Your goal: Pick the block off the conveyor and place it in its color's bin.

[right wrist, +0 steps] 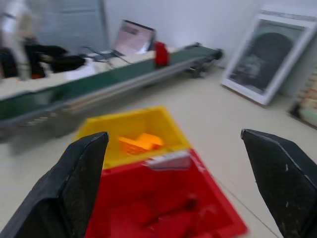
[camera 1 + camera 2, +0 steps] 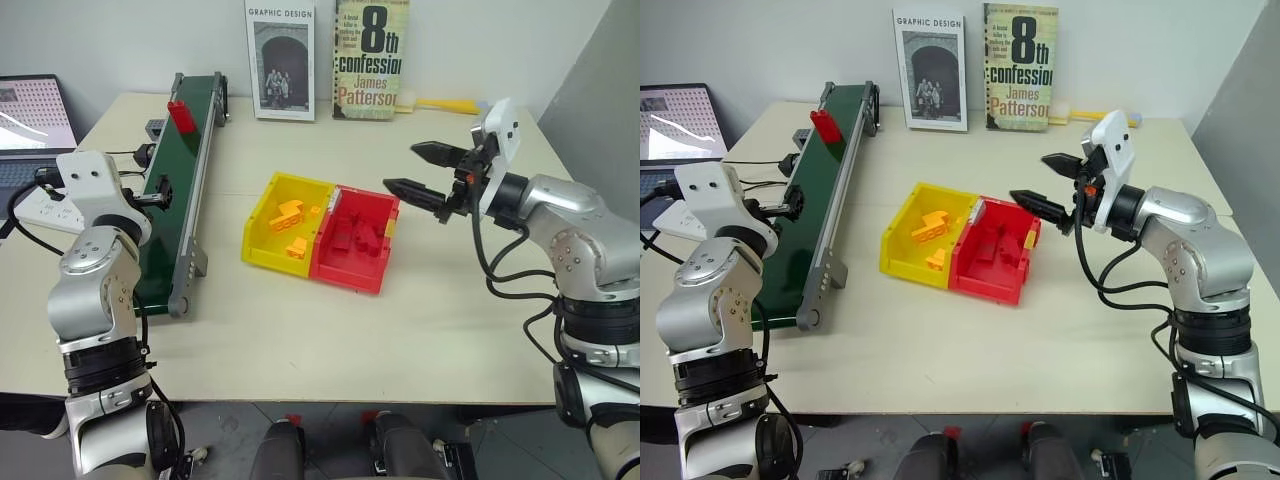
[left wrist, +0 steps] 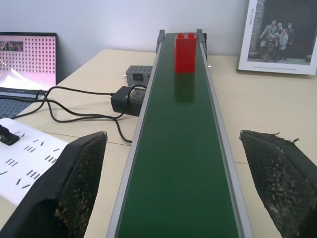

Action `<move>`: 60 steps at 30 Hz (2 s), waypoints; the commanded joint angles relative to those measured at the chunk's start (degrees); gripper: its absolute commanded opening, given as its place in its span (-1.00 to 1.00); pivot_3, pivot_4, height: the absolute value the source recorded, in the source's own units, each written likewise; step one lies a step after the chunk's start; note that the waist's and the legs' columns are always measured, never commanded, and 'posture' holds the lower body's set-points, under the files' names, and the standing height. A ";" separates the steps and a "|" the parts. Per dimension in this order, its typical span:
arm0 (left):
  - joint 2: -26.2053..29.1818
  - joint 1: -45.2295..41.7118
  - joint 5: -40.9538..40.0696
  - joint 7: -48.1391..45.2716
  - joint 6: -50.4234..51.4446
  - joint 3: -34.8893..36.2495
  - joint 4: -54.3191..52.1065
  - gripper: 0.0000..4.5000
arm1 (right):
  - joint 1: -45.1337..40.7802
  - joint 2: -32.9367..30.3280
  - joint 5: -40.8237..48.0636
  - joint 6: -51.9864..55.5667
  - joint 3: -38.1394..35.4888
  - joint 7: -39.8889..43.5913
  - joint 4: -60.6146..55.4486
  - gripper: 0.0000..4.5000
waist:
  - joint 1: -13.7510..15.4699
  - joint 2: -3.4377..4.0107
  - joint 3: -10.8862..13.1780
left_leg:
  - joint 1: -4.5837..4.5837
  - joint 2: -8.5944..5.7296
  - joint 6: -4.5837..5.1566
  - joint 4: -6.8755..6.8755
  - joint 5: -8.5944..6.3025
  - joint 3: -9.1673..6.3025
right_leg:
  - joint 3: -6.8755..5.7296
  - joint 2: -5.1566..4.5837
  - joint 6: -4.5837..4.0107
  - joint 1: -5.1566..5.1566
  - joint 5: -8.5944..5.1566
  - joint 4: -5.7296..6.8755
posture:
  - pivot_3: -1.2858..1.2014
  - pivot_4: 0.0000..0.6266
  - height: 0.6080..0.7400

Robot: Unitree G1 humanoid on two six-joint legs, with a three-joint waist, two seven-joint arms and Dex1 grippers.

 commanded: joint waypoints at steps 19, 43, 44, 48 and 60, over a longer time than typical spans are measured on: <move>-0.74 -1.91 1.35 1.87 -3.10 -1.65 3.14 1.00 | -1.86 -1.14 6.20 4.28 -0.11 1.04 -5.89 1.00 | 0.02 0.00 0.00 | 0.00 0.00 0.00 0.01 0.00 0.01 | 0.00 -0.02 0.00 -0.01 0.00 0.03 | 0.03 -0.52 1.00; -3.19 -2.08 -0.33 1.96 -1.87 -0.89 3.82 0.72 | -2.15 -2.25 7.32 5.27 -0.27 -0.34 -6.36 1.00 | 0.03 0.00 0.00 | 0.00 -0.01 0.00 0.01 0.00 0.01 | 0.00 -0.03 0.00 -0.01 0.00 0.03 | 0.03 -0.52 1.00; -3.53 -1.96 -0.80 2.22 -0.96 -0.55 3.39 0.63 | -2.17 -2.30 7.33 5.23 -0.24 -0.39 -6.34 1.00 | 0.03 0.00 0.00 | 0.00 0.00 0.00 0.01 0.00 0.01 | 0.00 -0.03 0.00 -0.01 0.00 0.03 | 0.03 -0.52 1.00; -3.95 -1.10 -1.85 2.83 1.14 0.05 1.19 0.28 | -2.48 -2.47 7.12 4.96 -0.10 -0.33 -5.95 1.00 | 0.02 0.00 0.00 | 0.00 0.00 0.00 0.01 0.00 0.01 | 0.00 -0.02 0.00 -0.01 0.00 0.04 | 0.03 -0.52 1.00; -1.05 -5.09 -2.94 -0.37 4.43 -3.25 -2.00 -0.32 | -1.86 -5.69 4.52 4.21 1.37 0.32 -7.70 1.00 | 0.03 -0.01 0.00 | -0.03 0.00 0.00 0.01 0.00 0.00 | -0.01 -0.02 0.00 -0.03 0.00 0.03 | 0.03 -0.52 1.00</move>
